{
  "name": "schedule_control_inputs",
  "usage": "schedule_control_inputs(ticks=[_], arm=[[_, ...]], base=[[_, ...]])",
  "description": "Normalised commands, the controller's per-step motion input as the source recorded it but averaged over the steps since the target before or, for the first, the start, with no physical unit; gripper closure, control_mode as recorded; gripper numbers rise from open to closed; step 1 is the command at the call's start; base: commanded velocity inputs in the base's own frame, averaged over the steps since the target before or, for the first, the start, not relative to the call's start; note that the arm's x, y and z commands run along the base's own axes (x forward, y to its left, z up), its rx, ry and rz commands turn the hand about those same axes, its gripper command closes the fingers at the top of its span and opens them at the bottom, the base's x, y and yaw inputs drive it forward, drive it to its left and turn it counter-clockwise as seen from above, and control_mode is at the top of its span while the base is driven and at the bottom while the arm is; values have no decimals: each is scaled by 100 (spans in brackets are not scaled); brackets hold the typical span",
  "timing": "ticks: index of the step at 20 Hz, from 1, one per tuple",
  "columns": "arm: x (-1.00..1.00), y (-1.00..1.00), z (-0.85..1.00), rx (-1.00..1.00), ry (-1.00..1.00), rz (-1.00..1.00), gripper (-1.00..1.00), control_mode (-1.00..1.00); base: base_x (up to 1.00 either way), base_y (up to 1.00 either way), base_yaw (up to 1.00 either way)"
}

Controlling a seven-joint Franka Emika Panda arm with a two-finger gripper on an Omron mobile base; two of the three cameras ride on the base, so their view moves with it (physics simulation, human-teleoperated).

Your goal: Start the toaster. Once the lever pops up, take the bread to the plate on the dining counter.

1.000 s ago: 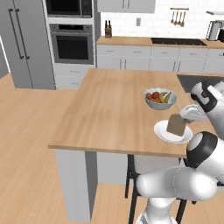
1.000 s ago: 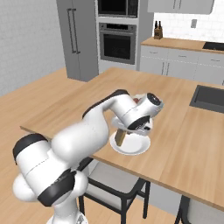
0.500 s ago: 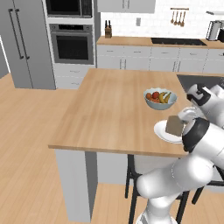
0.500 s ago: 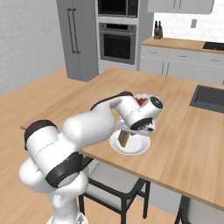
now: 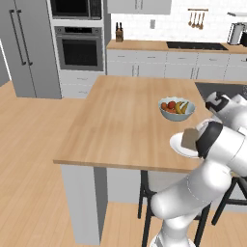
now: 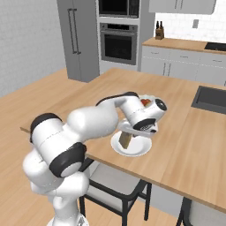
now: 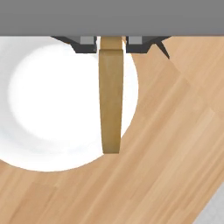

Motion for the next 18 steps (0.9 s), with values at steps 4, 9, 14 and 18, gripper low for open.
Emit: schedule_control_inputs(ticks=[4, 9, 14, 18], arm=[[0, 0, -13, 3, 0, 2, 100, -100], [2, 0, -22, 3, 0, 1, 100, -100], [23, -2, -16, 3, 0, 1, 100, -100], [12, -8, -21, 1, 0, 2, 100, -100]], base=[[0, 0, 0], [0, 0, 0], [0, 0, 0], [0, 0, 0]])
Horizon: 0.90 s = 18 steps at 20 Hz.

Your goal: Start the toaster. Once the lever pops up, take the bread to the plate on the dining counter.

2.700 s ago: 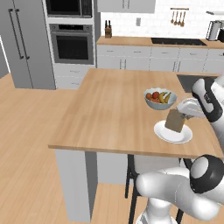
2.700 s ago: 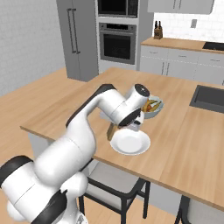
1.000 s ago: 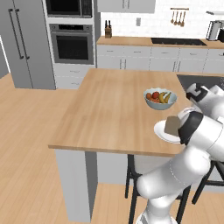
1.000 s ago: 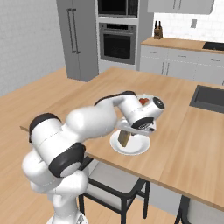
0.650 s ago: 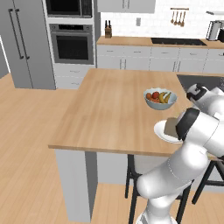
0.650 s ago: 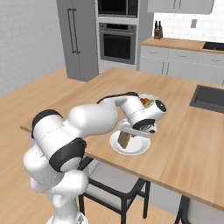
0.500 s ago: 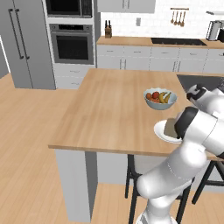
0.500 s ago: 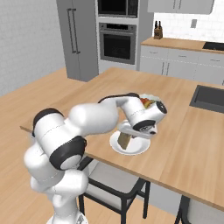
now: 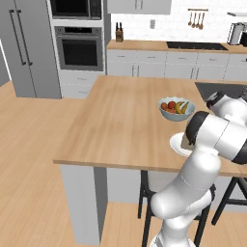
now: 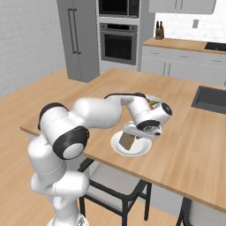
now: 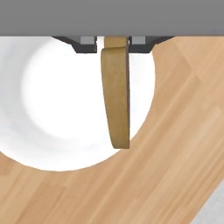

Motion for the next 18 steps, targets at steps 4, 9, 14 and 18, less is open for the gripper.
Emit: schedule_control_inputs(ticks=[4, 9, 14, 18], arm=[[-1, -2, -20, 2, 0, 2, -100, -100], [-2, -4, -4, 2, -4, 2, -100, -100], [4, -22, 0, 0, -5, 0, -100, -100], [10, -24, 5, -3, -5, 0, -100, -100]], base=[[0, 0, 0], [0, 0, 0], [0, 0, 0], [0, 0, 0]])
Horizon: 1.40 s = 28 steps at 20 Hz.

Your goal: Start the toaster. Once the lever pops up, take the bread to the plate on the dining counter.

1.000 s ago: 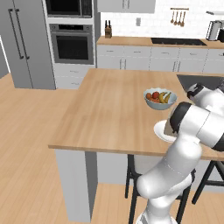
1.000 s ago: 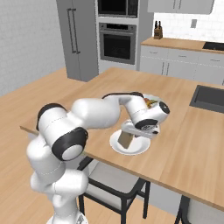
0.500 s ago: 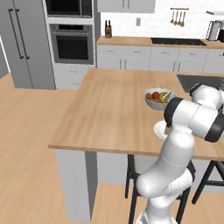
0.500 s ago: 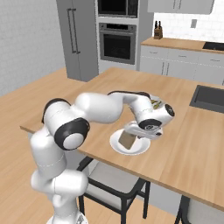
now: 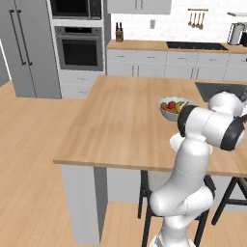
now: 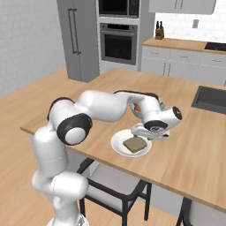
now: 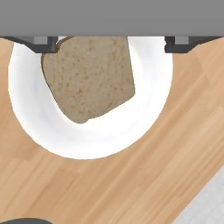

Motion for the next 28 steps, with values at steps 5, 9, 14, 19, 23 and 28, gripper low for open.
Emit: schedule_control_inputs(ticks=[5, 9, 14, 19, 23, 28], arm=[[12, -5, 24, -12, -3, -3, -100, -100], [-19, 20, 20, -18, 0, -15, -100, -100], [-58, 45, 22, -31, -5, -38, -100, -100], [-88, 37, 17, -26, 0, -41, -100, -100], [-99, 30, 14, -20, 0, -39, -100, -100], [-100, 32, 9, -24, 0, -34, -100, -100]], base=[[0, 0, 0], [0, 0, 0], [0, 0, 0], [0, 0, 0], [0, 0, 0], [0, 0, 0]])
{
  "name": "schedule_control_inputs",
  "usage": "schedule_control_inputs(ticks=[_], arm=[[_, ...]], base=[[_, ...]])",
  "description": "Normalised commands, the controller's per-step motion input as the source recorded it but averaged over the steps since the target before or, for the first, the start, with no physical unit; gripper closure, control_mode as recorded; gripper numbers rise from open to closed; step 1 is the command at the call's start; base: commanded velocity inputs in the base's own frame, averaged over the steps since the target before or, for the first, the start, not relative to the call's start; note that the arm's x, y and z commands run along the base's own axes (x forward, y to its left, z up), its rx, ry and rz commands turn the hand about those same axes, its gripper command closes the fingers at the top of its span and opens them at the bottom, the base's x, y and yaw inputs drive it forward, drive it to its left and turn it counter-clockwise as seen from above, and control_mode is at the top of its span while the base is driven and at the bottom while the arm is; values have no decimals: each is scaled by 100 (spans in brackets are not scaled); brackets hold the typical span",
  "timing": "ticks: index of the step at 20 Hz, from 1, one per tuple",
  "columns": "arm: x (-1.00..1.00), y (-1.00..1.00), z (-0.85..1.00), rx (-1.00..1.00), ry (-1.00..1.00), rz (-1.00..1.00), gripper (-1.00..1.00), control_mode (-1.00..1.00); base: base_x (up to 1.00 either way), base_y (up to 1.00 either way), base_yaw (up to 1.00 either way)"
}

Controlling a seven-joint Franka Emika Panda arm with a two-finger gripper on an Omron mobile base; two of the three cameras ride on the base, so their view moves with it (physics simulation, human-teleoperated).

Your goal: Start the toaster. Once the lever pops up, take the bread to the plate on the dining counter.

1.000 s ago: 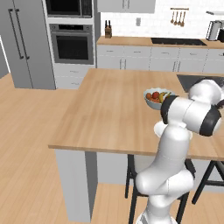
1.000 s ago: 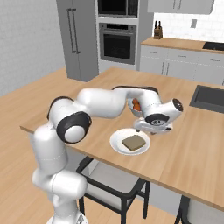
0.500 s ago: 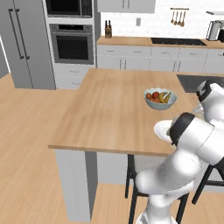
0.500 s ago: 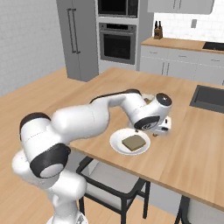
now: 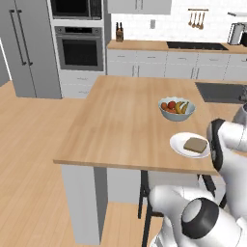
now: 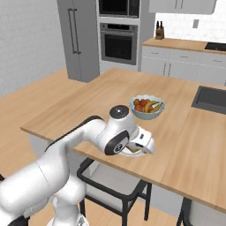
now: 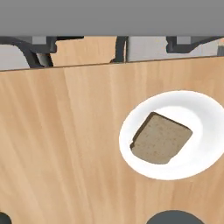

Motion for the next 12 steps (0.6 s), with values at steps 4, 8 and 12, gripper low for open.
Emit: schedule_control_inputs(ticks=[4, 8, 12], arm=[[-84, 47, 49, -6, 0, -18, -100, -100], [-96, 75, 51, 4, -24, -2, -100, -100], [-51, 100, 42, 0, -15, 8, -100, -100]], base=[[0, 0, 0], [0, 0, 0], [0, 0, 0]])
